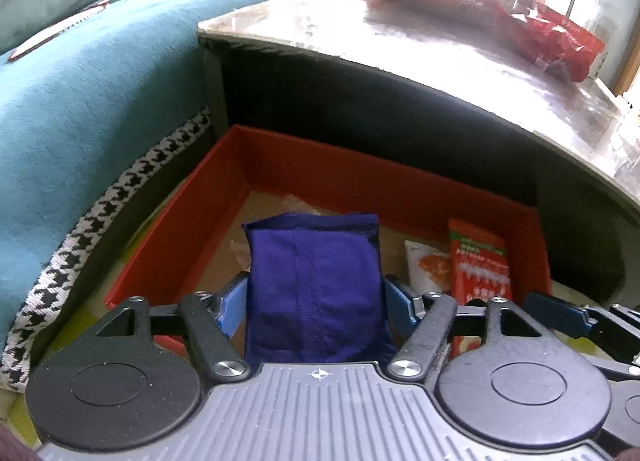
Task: Organize snacks
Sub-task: 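Lower the blue packet and red strip packet into the red box with both tools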
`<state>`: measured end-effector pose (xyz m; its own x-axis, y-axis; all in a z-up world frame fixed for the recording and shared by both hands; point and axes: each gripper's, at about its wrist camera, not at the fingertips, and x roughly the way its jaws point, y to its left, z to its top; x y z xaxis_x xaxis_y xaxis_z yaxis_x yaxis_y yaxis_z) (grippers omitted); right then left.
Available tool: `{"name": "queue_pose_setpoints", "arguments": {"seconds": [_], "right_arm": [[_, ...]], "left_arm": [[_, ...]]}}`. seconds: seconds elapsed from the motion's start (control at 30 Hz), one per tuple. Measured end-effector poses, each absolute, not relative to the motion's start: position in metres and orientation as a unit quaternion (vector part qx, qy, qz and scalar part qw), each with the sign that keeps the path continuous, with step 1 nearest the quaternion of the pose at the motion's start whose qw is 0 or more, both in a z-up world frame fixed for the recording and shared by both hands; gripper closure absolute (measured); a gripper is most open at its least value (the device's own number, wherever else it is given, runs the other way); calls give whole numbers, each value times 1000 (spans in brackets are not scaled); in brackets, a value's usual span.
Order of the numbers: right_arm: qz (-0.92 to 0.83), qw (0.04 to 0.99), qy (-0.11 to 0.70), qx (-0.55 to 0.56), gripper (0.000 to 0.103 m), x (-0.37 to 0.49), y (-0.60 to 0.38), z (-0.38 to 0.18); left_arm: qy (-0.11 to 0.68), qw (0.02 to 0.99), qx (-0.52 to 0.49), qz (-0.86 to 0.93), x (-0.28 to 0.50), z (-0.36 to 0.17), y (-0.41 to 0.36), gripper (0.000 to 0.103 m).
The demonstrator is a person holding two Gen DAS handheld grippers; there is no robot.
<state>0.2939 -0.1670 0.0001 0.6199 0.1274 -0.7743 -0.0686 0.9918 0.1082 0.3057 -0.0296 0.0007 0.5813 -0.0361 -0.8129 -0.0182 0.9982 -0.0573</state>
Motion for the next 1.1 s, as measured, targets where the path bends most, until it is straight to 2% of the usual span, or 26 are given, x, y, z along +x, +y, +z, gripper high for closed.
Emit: {"name": "queue_pose_setpoints", "arguments": {"seconds": [0.27,0.57,0.77,1.1], "right_arm": [[43,902,429,26,51,298,-168,-4],[41,910,413,20,47,296,-165,8],[39,915,401,19,36,292,-166,18],[39,920,389,18,35,283,-164,31]], "left_arm": [[461,887,-31,6,310,-5,-27,16],[453,891,-38,11,307,3,-25,13],[437,898,-42,12,300,17,-20,10],[425,904,-50,10,292,27,-15,9]]}}
